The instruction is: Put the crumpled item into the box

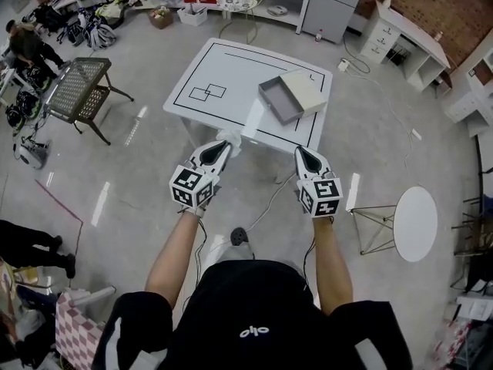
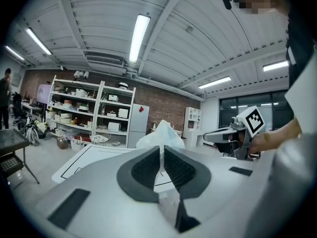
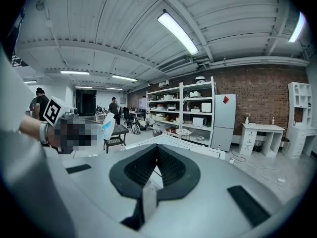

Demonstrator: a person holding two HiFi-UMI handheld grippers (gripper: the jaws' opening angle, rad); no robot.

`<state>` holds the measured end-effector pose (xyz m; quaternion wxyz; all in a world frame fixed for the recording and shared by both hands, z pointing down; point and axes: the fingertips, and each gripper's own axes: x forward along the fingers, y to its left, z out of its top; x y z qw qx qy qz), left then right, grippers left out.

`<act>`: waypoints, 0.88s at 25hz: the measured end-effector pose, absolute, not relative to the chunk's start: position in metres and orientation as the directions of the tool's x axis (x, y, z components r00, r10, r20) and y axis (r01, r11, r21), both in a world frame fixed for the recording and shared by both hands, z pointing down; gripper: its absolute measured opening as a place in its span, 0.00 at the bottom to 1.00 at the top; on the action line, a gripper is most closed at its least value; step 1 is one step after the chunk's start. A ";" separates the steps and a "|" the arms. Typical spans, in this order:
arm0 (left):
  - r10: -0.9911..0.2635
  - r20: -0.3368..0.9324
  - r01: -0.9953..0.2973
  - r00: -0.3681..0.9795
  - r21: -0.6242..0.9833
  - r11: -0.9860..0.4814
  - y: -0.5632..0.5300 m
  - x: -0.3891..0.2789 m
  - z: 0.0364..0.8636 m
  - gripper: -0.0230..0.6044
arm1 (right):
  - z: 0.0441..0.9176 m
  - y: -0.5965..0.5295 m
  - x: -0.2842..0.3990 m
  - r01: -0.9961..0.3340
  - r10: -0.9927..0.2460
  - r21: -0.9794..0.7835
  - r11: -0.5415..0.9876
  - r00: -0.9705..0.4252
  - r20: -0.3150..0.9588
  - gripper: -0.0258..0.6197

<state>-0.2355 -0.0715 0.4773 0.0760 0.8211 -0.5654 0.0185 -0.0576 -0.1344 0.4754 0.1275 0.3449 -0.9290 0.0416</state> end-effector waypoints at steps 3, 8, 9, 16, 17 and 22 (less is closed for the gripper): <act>-0.921 0.112 -0.925 0.374 0.110 -0.363 -0.085 -0.246 0.480 0.09 | 0.480 -0.145 -0.065 -0.664 -0.642 0.015 0.747 -0.715 0.277 0.05; -0.916 0.103 -0.919 0.387 0.118 -0.375 -0.101 -0.258 0.485 0.09 | 0.487 -0.159 -0.074 -0.678 -0.653 0.017 0.735 -0.701 0.287 0.05; -0.915 0.103 -0.918 0.390 0.119 -0.377 -0.103 -0.260 0.485 0.09 | 0.487 -0.161 -0.076 -0.680 -0.655 0.017 0.733 -0.699 0.287 0.05; -0.906 0.105 -0.911 0.409 0.113 -0.398 -0.132 -0.271 0.486 0.09 | 0.487 -0.186 -0.088 -0.694 -0.669 0.010 0.720 -0.690 0.278 0.05; -0.905 0.107 -0.909 0.412 0.112 -0.401 -0.137 -0.271 0.487 0.09 | 0.488 -0.191 -0.090 -0.695 -0.669 0.009 0.719 -0.689 0.277 0.05; -0.896 0.117 -0.903 0.428 0.107 -0.417 -0.167 -0.275 0.490 0.09 | 0.491 -0.221 -0.098 -0.701 -0.674 -0.001 0.714 -0.687 0.273 0.05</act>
